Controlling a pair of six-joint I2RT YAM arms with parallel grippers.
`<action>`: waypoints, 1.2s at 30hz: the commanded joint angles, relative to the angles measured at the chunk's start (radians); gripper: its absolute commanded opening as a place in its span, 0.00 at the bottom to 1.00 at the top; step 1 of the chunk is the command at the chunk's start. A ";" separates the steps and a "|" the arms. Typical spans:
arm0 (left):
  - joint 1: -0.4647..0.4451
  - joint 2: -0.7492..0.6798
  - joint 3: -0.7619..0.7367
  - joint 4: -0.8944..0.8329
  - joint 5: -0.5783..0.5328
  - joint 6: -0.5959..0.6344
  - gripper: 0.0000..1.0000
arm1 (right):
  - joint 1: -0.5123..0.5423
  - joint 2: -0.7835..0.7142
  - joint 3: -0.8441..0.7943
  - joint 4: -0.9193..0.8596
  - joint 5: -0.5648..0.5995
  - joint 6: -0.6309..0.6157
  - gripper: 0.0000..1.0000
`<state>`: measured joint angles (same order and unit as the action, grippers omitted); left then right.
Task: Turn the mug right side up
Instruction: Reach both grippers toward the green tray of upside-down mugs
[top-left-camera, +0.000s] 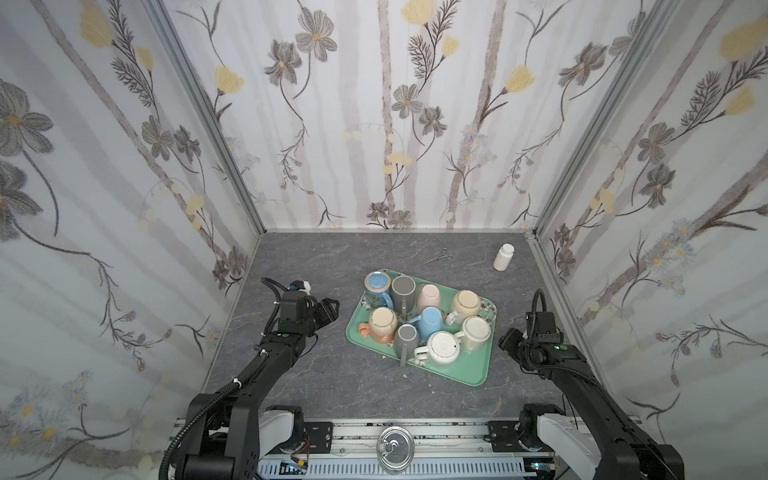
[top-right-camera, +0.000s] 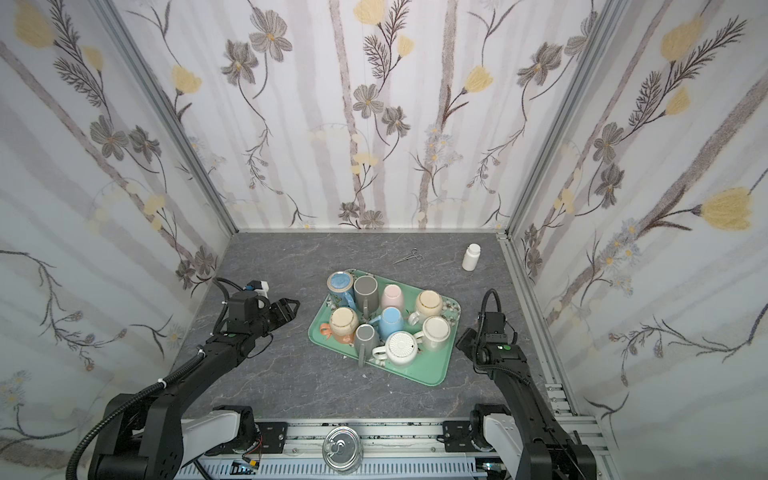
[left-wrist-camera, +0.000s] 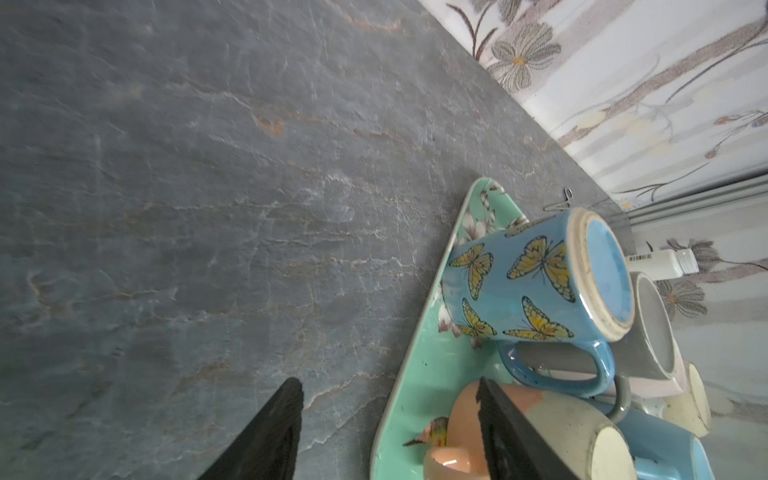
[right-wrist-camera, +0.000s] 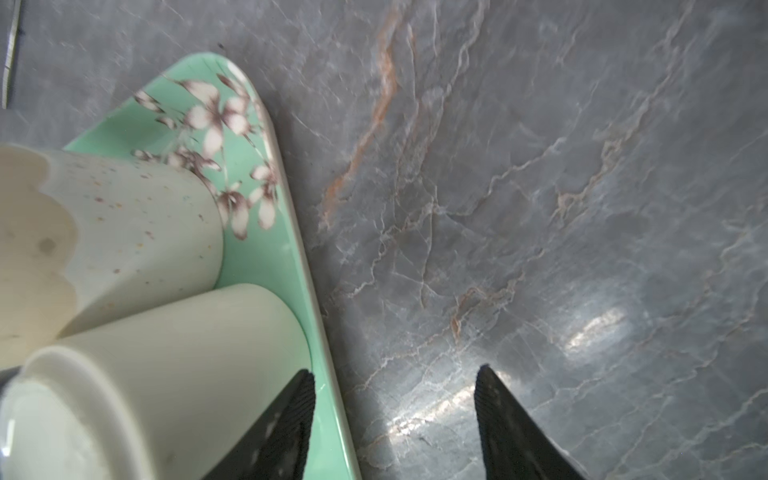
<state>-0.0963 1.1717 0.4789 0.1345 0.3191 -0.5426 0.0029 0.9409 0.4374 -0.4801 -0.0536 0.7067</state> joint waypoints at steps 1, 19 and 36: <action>-0.013 0.023 0.001 -0.033 0.061 -0.018 0.62 | 0.009 0.012 -0.024 0.016 -0.059 0.027 0.59; -0.107 0.243 0.029 -0.006 0.077 -0.010 0.44 | 0.116 0.153 -0.080 0.217 -0.177 0.030 0.17; -0.031 0.209 0.006 -0.021 0.018 -0.034 0.36 | 0.317 0.365 0.040 0.417 -0.172 0.161 0.00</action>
<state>-0.1421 1.3758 0.4877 0.1089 0.3408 -0.5694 0.2859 1.2716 0.4442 -0.1162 -0.1814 0.7929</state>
